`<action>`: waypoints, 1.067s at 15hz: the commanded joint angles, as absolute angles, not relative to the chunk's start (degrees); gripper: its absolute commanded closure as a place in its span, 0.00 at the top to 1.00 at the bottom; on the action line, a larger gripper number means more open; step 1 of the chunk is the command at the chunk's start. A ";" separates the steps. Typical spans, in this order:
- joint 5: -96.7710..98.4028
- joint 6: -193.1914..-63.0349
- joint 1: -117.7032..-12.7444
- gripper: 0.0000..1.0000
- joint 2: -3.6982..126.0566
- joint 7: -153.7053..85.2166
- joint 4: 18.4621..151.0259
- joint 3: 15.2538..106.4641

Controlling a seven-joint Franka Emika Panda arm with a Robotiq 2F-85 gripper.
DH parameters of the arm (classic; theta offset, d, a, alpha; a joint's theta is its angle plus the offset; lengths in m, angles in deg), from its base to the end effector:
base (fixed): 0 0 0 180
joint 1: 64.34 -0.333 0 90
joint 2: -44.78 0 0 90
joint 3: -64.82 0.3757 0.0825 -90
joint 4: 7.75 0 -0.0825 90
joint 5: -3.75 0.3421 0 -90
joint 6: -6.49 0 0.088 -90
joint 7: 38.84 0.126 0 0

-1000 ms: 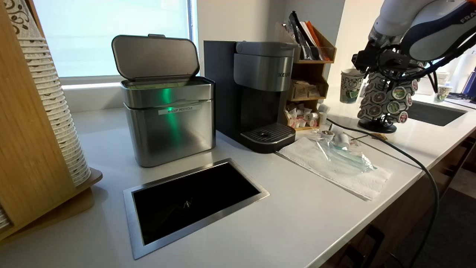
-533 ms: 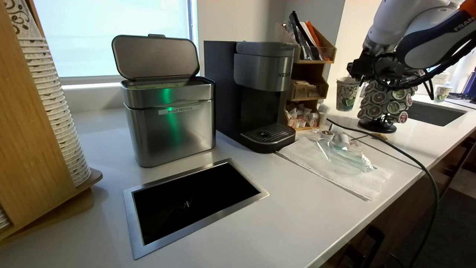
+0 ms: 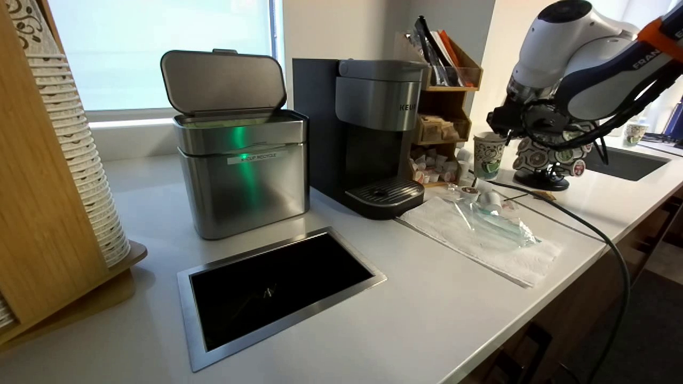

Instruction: Remove the cup off of the coffeemaker, then open the lid of the coffeemaker

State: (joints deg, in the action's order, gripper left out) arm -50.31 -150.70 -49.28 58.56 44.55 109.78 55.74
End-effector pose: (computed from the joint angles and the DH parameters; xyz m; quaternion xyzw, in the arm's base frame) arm 0.5663 -0.2182 0.4301 0.8112 -0.4741 0.3083 0.1489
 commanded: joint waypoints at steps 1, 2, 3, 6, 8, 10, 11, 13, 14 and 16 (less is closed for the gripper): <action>-50.23 -150.89 -49.71 0.01 59.62 46.84 109.84 55.77; -50.34 -151.39 -49.69 0.01 60.10 47.50 109.60 55.68; -50.39 -151.66 -49.70 0.01 60.27 48.11 109.61 55.62; -50.51 -151.52 -49.79 0.01 60.58 48.87 109.52 55.64; -52.16 -150.85 -50.39 0.32 60.39 50.78 109.41 55.12; -52.61 -150.81 -50.52 0.47 60.28 51.53 109.37 55.00; -52.62 -150.81 -50.56 0.54 60.18 51.78 109.38 54.98; -53.07 -150.89 -50.74 0.69 59.25 52.43 109.60 54.84; -53.93 -150.99 -50.98 0.76 57.78 52.83 110.10 54.73; -55.87 -151.33 -51.25 0.91 54.11 51.92 111.91 54.83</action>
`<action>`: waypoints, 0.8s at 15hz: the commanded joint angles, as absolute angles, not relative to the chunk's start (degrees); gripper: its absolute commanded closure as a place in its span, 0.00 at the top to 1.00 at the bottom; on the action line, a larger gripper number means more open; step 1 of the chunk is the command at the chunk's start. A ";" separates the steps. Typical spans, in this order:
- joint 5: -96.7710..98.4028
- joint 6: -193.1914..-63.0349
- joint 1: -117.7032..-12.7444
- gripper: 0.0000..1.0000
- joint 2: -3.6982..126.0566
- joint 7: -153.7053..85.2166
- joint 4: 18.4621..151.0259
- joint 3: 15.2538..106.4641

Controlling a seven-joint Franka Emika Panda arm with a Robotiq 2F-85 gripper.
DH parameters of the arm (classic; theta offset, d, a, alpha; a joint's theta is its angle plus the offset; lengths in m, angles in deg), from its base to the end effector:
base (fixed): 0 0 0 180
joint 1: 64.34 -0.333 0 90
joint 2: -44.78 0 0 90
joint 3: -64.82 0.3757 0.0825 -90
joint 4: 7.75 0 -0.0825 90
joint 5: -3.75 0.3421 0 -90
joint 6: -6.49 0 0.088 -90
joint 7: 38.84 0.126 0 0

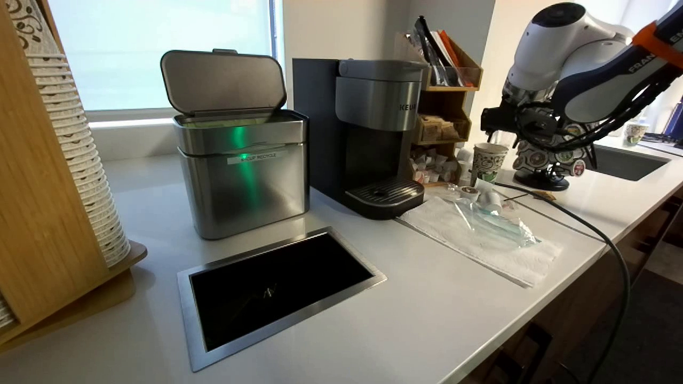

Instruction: Remove the cup off of the coffeemaker, then open the lid of the coffeemaker

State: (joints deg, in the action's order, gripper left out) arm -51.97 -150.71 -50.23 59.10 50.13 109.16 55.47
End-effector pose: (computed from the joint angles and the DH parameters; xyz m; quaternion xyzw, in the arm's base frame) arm 0.5721 -0.2117 0.4286 0.7949 -0.4963 0.3196 0.1399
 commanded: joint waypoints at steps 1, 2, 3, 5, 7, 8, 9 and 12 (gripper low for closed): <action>-56.66 -151.88 -51.07 0.99 51.31 50.24 113.53 55.09; -58.74 -152.26 -51.13 1.00 48.92 49.75 114.45 54.97; -57.56 -152.73 -50.51 1.00 46.26 45.05 116.41 55.67; -52.57 -157.15 -49.59 1.00 41.06 34.37 121.29 56.33; -48.36 -162.87 -49.98 1.00 35.98 26.24 126.28 55.43; -45.20 -165.46 -51.40 1.00 33.81 21.56 128.91 54.21; -41.68 -168.12 -52.16 0.99 32.56 17.20 131.14 53.93; -29.94 -172.49 -60.70 1.00 29.02 4.04 138.00 49.77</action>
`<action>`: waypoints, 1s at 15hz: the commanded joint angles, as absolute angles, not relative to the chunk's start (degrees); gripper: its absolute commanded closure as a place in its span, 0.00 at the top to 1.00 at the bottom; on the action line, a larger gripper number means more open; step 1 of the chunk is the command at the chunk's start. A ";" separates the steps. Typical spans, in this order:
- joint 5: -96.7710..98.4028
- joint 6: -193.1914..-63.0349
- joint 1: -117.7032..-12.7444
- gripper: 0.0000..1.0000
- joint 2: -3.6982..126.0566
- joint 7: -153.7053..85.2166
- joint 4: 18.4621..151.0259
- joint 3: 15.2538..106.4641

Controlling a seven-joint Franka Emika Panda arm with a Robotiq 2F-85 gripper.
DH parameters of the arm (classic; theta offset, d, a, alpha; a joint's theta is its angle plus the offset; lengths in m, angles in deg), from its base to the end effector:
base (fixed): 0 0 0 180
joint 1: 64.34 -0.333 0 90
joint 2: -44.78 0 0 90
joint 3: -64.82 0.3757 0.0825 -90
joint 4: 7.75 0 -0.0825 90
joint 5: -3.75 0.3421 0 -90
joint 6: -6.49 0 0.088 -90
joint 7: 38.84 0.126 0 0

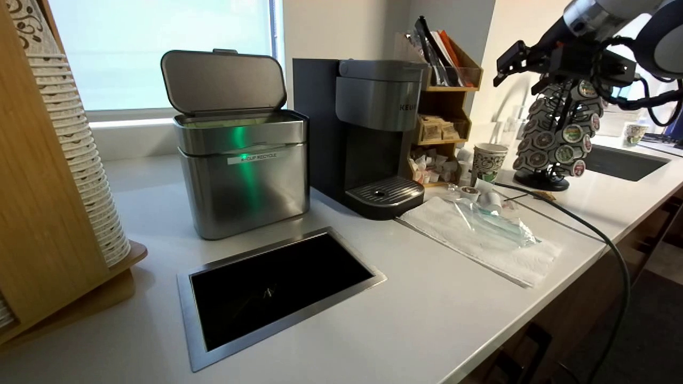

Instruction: Remove the cup off of the coffeemaker, then open the lid of the coffeemaker

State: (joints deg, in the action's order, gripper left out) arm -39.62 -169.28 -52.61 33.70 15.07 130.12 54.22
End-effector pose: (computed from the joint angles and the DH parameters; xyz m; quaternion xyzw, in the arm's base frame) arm 0.4554 -0.1352 0.5455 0.8646 -0.2730 0.4190 0.0492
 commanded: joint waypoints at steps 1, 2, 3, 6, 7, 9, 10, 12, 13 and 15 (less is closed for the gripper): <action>-26.52 -172.26 -65.29 1.00 27.81 0.12 139.80 47.37; -25.01 -169.72 -69.17 1.00 27.51 -4.00 139.66 45.46; -26.44 -167.07 -70.00 1.00 27.09 -6.47 138.86 45.34; -32.23 -160.97 -68.46 1.00 25.60 -10.56 135.62 47.83; -33.96 -159.65 -67.68 1.00 24.84 -11.99 134.87 48.43; -32.94 -161.95 -68.07 1.00 26.64 -10.80 134.57 48.00; -33.93 -160.99 -67.85 1.00 25.77 -11.94 134.05 48.04; -34.72 -160.13 -67.60 1.00 24.68 -13.15 133.83 48.03; -34.83 -160.08 -67.58 1.00 24.58 -13.35 133.83 48.04; -33.48 -159.91 -69.55 1.00 24.80 -15.85 133.94 47.25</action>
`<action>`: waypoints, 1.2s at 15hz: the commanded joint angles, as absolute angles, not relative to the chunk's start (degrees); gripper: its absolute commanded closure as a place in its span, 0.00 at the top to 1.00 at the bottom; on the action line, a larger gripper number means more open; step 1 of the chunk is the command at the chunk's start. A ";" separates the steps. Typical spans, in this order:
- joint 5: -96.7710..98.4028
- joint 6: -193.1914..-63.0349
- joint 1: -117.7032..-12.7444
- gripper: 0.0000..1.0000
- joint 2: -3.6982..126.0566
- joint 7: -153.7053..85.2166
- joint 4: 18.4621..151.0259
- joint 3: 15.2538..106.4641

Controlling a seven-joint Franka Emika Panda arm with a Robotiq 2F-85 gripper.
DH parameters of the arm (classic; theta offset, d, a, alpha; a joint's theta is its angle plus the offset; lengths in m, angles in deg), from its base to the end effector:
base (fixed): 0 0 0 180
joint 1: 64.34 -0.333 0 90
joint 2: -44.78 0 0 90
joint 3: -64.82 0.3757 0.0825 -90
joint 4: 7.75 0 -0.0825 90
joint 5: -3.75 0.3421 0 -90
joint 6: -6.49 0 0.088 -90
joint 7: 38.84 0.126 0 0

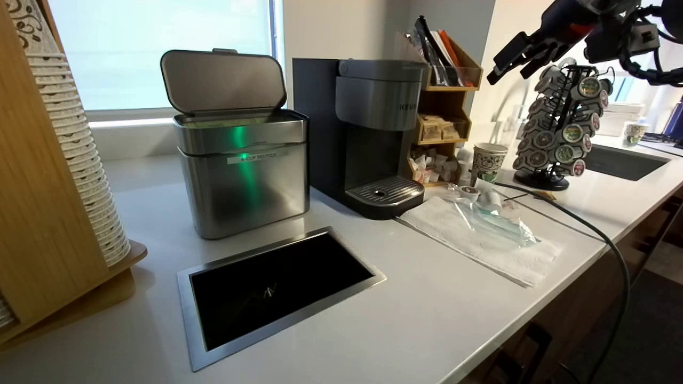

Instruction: Remove the cup off of the coffeemaker, then open the lid of the coffeemaker

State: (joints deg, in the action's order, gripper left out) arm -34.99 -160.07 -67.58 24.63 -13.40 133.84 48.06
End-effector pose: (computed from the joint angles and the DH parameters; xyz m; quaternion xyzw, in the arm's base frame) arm 0.4234 -0.0817 0.5654 0.9161 -0.0492 0.3833 0.1070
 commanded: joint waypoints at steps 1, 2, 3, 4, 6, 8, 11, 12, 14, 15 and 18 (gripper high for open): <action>-24.30 -158.60 -67.44 1.00 24.32 -25.24 135.13 51.90; -27.19 -152.51 -73.97 1.00 22.52 -25.40 134.76 47.14; -24.45 -150.12 -74.94 1.00 21.39 -29.50 135.16 47.59; -22.02 -147.20 -77.42 1.00 19.48 -32.97 135.98 47.08; -18.61 -139.73 -81.03 1.00 15.80 -39.17 135.96 47.01; -17.03 -131.56 -83.34 1.00 12.07 -45.13 135.08 47.21; -16.74 -125.38 -74.19 1.00 13.13 -54.65 131.42 56.03; -18.53 -126.28 -72.62 1.00 13.30 -56.67 131.00 57.01; -16.30 -128.25 -71.14 1.00 12.90 -55.67 131.64 58.52; -16.37 -128.31 -70.07 1.00 12.92 -55.98 131.37 59.14; -16.07 -128.24 -69.63 1.00 12.97 -55.88 131.38 59.81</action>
State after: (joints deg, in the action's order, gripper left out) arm -17.69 -127.97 -71.84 12.84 -54.72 131.38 57.91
